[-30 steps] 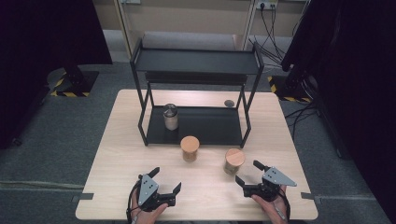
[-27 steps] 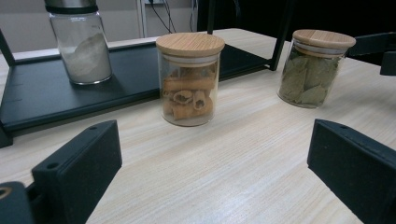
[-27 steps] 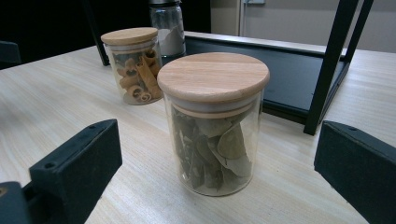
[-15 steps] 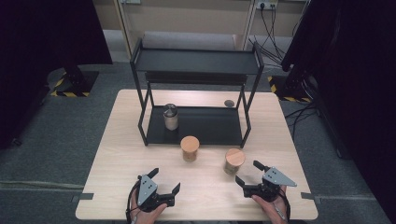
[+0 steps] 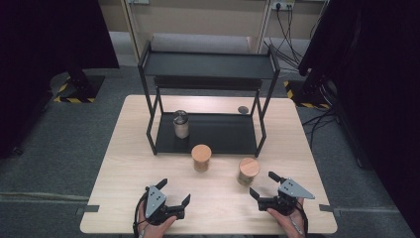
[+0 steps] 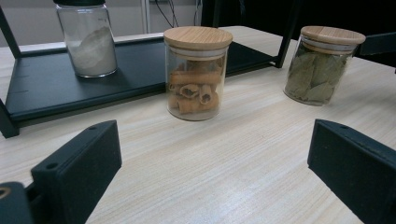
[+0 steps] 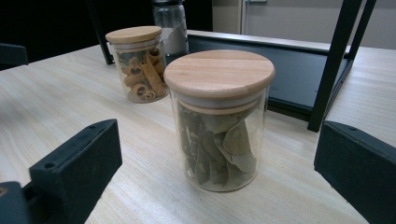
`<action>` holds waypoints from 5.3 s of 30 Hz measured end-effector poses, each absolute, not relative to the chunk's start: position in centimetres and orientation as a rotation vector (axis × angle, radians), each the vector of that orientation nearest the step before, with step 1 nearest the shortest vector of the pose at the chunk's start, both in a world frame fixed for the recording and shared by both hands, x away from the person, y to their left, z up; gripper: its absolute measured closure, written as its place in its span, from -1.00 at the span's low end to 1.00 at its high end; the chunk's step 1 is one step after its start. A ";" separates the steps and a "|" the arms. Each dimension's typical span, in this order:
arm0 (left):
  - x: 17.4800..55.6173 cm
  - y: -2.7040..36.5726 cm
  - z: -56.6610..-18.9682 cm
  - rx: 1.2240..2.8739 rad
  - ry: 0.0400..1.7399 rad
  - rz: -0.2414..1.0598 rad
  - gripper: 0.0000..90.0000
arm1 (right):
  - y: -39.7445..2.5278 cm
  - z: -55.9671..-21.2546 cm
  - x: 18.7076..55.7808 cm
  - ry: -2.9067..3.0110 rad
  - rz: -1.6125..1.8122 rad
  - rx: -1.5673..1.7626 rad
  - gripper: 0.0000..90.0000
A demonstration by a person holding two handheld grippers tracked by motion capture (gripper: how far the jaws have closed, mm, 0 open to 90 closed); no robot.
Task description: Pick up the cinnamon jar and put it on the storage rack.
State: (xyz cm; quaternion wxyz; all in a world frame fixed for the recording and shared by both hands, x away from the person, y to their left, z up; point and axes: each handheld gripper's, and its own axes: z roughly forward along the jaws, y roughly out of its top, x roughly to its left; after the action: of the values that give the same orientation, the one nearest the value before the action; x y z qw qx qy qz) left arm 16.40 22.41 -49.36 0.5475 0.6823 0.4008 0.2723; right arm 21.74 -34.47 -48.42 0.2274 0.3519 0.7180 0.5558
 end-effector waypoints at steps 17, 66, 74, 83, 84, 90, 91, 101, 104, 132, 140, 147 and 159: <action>16.3 22.4 -49.4 1.617 0.955 0.651 -0.95 | -34.3 -48.4 20.5 1.987 1.549 0.972 -0.97; 16.3 22.2 -49.5 1.621 0.952 0.657 -0.95 | -31.7 -48.3 20.6 2.098 1.627 0.843 -0.97; 16.3 22.2 -49.4 1.623 0.950 0.656 -0.95 | -31.3 -48.2 20.8 2.103 1.635 0.831 -0.97; 16.3 22.2 -49.4 1.626 0.948 0.654 -0.95 | -30.5 -48.2 21.1 2.115 1.644 0.826 -0.97; 16.3 22.2 -49.4 1.625 0.948 0.653 -0.95 | -30.4 -48.2 21.2 2.116 1.644 0.825 -0.97; 16.3 22.2 -49.4 1.623 0.948 0.654 -0.95 | -29.9 -48.1 21.4 2.120 1.644 0.817 -0.97; 16.3 22.2 -49.4 1.623 0.948 0.654 -0.95 | -29.8 -48.1 21.4 2.119 1.644 0.815 -0.97; 16.3 22.3 -49.4 1.622 0.947 0.654 -0.95 | -29.0 -48.0 21.8 2.129 1.652 0.795 -0.97; 16.3 22.3 -49.4 1.623 0.947 0.653 -0.95 | -28.8 -47.9 21.9 2.125 1.656 0.794 -0.97; 16.3 22.3 -49.4 1.620 0.952 0.653 -0.95 | -27.0 -47.4 23.0 2.125 1.659 0.758 -0.96; 16.3 22.3 -49.4 1.620 0.953 0.653 -0.95 | -26.5 -47.2 23.3 2.124 1.663 0.751 -0.96; 16.3 22.4 -49.4 1.620 0.951 0.652 -0.95 | -25.8 -47.1 23.8 2.123 1.668 0.756 -0.95; 16.2 22.4 -49.4 1.620 0.950 0.651 -0.95 | -24.9 -46.9 24.4 2.111 1.671 0.765 -0.95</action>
State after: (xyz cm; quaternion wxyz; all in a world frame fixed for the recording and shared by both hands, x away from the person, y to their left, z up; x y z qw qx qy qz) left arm 16.25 22.41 -49.38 0.5455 0.6832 0.4006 0.2743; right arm 24.39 -24.95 -46.90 0.1702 0.2694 0.7432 0.5883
